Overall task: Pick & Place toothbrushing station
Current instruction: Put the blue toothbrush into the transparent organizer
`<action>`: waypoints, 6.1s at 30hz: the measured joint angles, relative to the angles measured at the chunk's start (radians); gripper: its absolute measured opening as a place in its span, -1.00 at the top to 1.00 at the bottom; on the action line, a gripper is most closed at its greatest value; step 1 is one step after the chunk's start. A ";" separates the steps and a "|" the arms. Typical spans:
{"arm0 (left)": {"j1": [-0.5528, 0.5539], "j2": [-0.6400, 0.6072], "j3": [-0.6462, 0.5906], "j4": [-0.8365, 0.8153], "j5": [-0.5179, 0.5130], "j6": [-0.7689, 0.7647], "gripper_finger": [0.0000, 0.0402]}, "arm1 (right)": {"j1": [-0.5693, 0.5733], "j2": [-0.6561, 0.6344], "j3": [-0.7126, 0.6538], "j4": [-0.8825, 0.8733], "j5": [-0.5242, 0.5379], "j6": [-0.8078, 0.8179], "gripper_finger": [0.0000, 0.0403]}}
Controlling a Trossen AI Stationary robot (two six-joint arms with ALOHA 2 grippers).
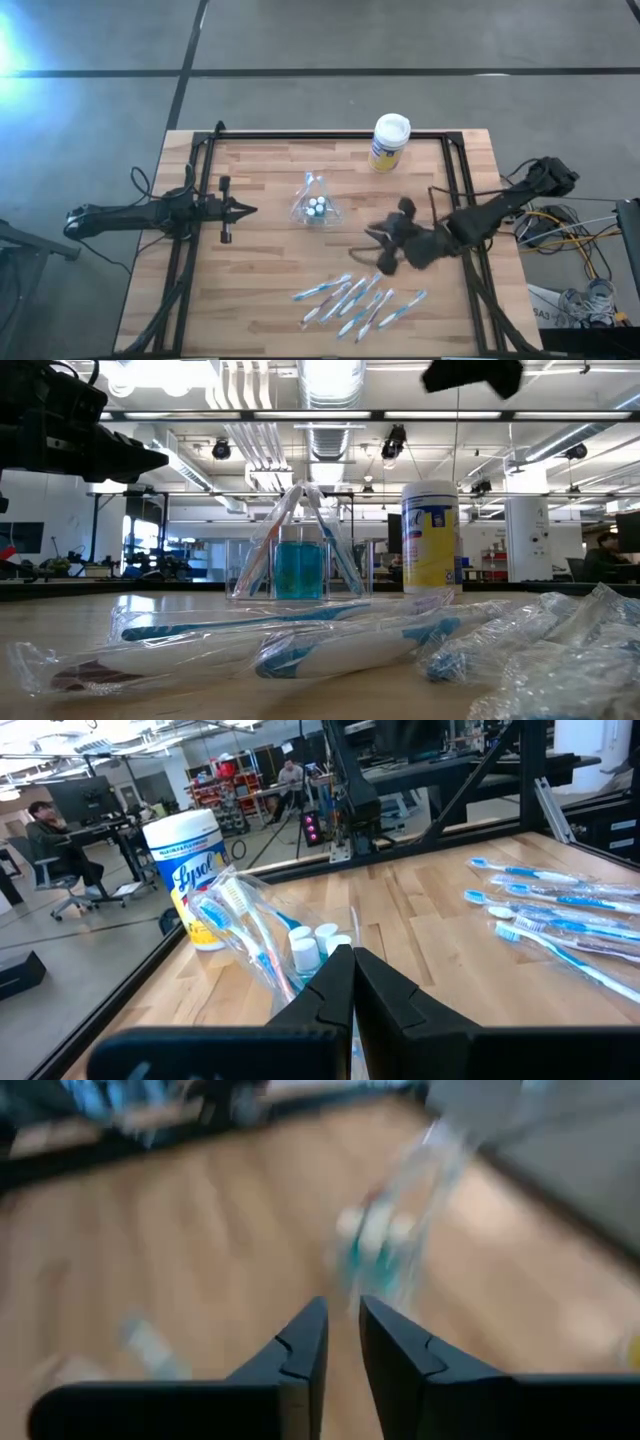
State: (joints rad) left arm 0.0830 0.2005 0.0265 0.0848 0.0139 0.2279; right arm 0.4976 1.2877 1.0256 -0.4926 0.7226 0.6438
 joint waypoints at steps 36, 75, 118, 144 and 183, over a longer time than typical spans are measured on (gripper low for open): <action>-0.001 0.000 0.000 -0.006 0.000 -0.003 0.95 | 0.215 0.564 0.124 -0.281 -0.956 0.449 0.96; 0.000 0.000 0.000 -0.014 0.000 -0.003 0.95 | -0.178 0.326 -0.108 -0.410 -0.468 0.488 0.96; -0.001 0.000 -0.001 -0.018 0.000 -0.011 0.95 | -0.066 0.428 -0.085 -0.323 -0.698 0.796 -0.13; 0.000 0.000 -0.015 0.010 0.000 -0.011 0.95 | -0.110 0.342 -0.076 -0.325 -0.519 0.509 0.91; -0.001 0.000 -0.015 0.012 0.000 -0.011 0.95 | -0.036 -0.744 -0.851 1.020 -0.100 -0.659 0.96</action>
State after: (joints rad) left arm 0.0822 0.2007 0.0113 0.0963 0.0143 0.2165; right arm 0.4618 0.5435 0.1747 0.5278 0.6230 -0.0151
